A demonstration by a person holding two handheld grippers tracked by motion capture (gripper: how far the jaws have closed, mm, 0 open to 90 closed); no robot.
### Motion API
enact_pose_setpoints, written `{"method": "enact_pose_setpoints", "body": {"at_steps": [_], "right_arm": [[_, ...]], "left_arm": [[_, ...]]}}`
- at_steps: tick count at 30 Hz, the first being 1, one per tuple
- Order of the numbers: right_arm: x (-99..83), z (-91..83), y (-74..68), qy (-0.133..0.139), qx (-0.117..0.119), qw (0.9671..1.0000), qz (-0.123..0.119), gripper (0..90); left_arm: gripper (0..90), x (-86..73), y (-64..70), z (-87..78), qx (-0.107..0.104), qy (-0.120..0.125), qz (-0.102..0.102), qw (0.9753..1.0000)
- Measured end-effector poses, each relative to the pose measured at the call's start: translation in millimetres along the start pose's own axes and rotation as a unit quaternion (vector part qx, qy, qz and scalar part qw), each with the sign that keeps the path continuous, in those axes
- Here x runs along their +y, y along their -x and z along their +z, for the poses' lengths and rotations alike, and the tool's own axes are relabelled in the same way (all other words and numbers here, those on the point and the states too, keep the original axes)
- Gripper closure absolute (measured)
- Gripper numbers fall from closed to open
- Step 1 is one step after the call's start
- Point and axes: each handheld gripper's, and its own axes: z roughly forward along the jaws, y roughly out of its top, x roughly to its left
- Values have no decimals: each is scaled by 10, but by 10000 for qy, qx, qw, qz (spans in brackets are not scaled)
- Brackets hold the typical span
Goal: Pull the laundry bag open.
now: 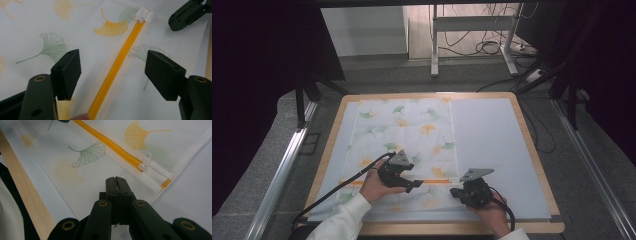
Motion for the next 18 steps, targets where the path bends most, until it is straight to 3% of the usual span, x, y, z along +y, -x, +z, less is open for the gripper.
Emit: {"method": "enact_pose_setpoints", "body": {"at_steps": [18], "right_arm": [[-18,-4,19,-61,-32,10000,56,886]], "left_arm": [[315,83,31,83,-49,7,8,10000]]}}
